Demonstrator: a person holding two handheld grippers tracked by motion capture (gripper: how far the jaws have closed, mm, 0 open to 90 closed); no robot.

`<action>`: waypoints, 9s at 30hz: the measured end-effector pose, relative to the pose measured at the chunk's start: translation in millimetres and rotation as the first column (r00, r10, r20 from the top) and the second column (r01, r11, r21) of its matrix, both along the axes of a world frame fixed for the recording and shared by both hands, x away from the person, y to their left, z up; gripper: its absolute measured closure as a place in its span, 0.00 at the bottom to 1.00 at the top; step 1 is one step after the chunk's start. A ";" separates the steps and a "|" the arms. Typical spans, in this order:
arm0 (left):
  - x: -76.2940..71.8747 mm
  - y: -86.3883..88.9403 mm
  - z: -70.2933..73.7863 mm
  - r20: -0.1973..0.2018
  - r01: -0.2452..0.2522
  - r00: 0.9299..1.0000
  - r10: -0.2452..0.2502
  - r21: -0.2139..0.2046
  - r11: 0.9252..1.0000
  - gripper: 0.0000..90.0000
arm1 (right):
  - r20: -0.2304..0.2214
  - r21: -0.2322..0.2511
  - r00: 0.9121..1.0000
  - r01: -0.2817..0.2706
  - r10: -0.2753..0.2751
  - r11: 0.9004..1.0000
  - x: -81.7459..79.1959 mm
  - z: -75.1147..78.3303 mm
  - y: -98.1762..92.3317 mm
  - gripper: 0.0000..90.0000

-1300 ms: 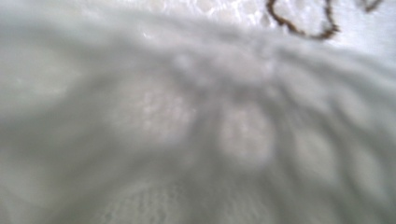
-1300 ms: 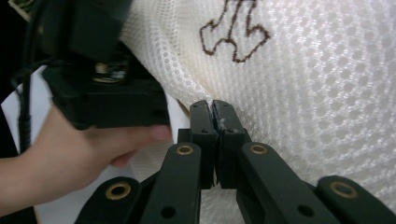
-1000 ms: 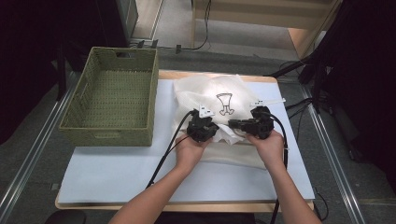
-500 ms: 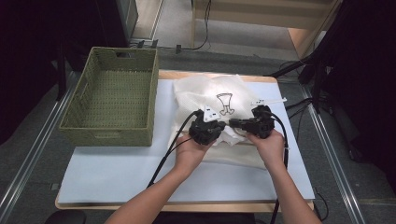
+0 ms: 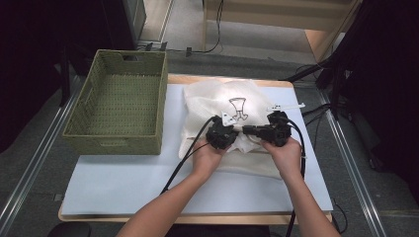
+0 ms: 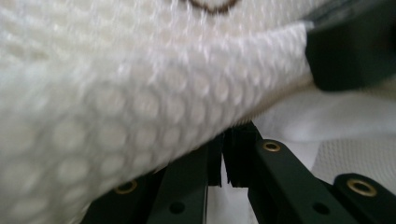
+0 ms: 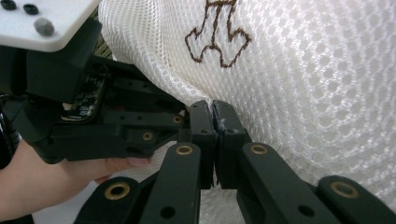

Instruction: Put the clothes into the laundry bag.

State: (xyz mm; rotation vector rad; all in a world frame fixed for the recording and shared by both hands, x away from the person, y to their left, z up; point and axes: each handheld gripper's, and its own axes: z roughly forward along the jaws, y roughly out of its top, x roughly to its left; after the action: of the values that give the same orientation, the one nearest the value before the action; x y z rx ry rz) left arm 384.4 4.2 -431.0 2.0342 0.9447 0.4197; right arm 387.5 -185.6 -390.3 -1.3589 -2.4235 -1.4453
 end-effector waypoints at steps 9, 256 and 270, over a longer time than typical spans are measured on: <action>11.2 -6.3 3.9 0.101 -0.064 0.993 0.066 -0.020 0.998 1.00 | 0.016 0.026 1.000 0.010 -0.010 1.000 -1.4 4.8 -5.0 1.00; -33.3 69.5 42.1 -0.245 0.297 0.908 -0.340 -0.197 0.934 0.76 | 0.161 -0.072 0.986 -0.028 0.040 0.997 -56.2 -1.4 -9.3 0.63; -38.6 111.1 55.8 -0.240 0.236 0.935 -0.261 -0.127 0.963 0.63 | 0.130 -0.094 0.991 -0.031 0.043 0.995 -59.0 5.0 5.2 0.51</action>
State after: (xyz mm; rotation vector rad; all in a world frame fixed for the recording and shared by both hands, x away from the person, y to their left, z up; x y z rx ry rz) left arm 345.8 115.2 -375.2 2.1168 0.8238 -0.0263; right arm 328.5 -180.5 -385.3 -1.2646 -2.6122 -1.4772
